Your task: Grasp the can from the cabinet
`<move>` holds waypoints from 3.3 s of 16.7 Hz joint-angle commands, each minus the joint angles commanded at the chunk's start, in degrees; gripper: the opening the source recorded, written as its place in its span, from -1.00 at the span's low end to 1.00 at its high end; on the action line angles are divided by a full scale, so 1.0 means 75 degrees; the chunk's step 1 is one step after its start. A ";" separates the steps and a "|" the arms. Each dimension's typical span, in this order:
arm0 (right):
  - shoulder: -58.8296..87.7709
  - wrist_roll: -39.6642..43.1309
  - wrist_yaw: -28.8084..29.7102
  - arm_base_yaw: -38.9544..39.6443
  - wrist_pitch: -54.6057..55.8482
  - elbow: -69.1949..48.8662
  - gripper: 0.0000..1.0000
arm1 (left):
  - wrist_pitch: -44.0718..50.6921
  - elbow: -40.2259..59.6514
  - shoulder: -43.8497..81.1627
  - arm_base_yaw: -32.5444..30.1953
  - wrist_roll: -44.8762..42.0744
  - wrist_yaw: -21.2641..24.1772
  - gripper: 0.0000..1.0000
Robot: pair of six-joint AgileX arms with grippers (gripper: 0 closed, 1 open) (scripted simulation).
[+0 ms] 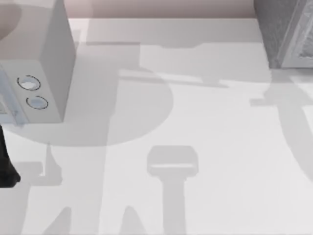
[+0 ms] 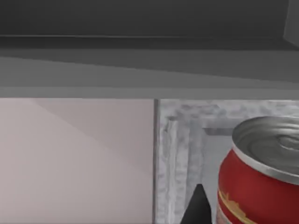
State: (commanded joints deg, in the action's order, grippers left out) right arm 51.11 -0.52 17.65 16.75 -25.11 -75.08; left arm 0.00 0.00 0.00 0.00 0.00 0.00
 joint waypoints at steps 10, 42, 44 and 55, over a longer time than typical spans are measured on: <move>-0.4922 0.0049 -0.1709 -0.1602 0.2418 0.7625 -1.00 | 0.0000 0.0000 0.0000 0.0000 0.0000 0.0000 1.00; 0.4069 -0.0674 -0.8990 -0.5235 1.0795 0.6186 -1.00 | 0.0000 0.0000 0.0000 0.0000 0.0000 0.0000 1.00; 0.5620 -0.0752 -0.9929 -0.5726 1.1884 0.5618 -1.00 | 0.0000 0.0000 0.0000 0.0000 0.0000 0.0000 1.00; 1.1236 -0.0972 -1.3255 -0.7520 1.5855 0.3471 -1.00 | 0.0000 0.0000 0.0000 0.0000 0.0000 0.0000 1.00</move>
State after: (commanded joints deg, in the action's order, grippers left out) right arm 135.38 -7.81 -81.76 -39.65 93.81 -49.05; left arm 0.00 0.00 0.00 0.00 0.00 0.00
